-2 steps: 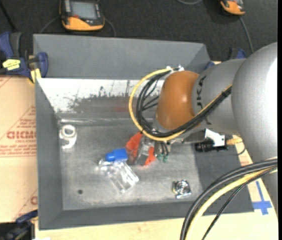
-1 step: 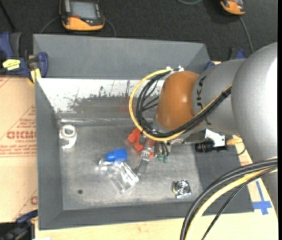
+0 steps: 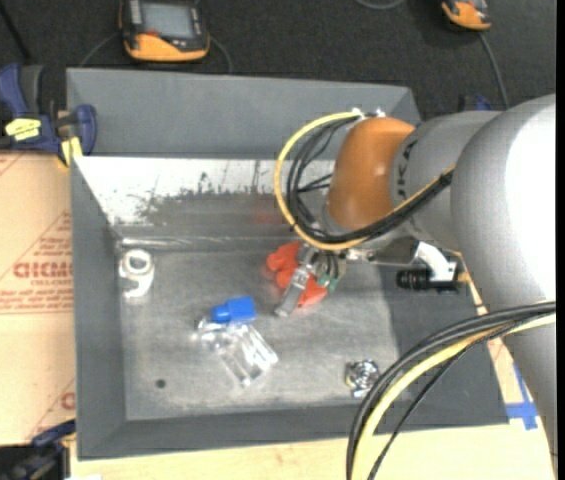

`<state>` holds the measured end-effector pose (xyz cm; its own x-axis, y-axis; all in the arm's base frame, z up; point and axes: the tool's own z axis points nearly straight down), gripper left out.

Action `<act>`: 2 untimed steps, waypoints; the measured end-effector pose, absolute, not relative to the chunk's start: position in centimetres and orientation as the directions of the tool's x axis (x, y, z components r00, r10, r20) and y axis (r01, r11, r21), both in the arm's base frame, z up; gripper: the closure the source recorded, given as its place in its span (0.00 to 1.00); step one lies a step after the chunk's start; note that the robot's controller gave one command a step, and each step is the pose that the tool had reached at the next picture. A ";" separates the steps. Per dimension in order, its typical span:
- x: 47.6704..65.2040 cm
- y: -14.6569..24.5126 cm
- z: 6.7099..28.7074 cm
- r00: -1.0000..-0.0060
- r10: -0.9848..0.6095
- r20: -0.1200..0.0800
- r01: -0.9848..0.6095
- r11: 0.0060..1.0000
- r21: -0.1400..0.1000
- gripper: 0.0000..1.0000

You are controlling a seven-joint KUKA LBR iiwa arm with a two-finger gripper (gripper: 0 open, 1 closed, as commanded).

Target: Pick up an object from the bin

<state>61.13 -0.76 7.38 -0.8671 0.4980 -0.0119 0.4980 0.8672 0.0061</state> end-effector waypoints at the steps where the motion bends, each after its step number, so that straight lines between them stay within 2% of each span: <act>1: 61.1 -0.6 7.5 -0.870 0.493 -0.010 0.493 0.870 0.006 1.00; 2: 64.4 -1.6 7.3 -0.858 0.513 0.016 0.513 0.858 -0.001 1.00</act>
Offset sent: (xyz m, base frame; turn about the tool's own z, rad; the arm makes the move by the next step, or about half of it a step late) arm 0.0000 0.0000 0.0000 0.0000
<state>64.40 -1.57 7.26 -0.8583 0.5129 0.0163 0.5129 0.8584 -0.0012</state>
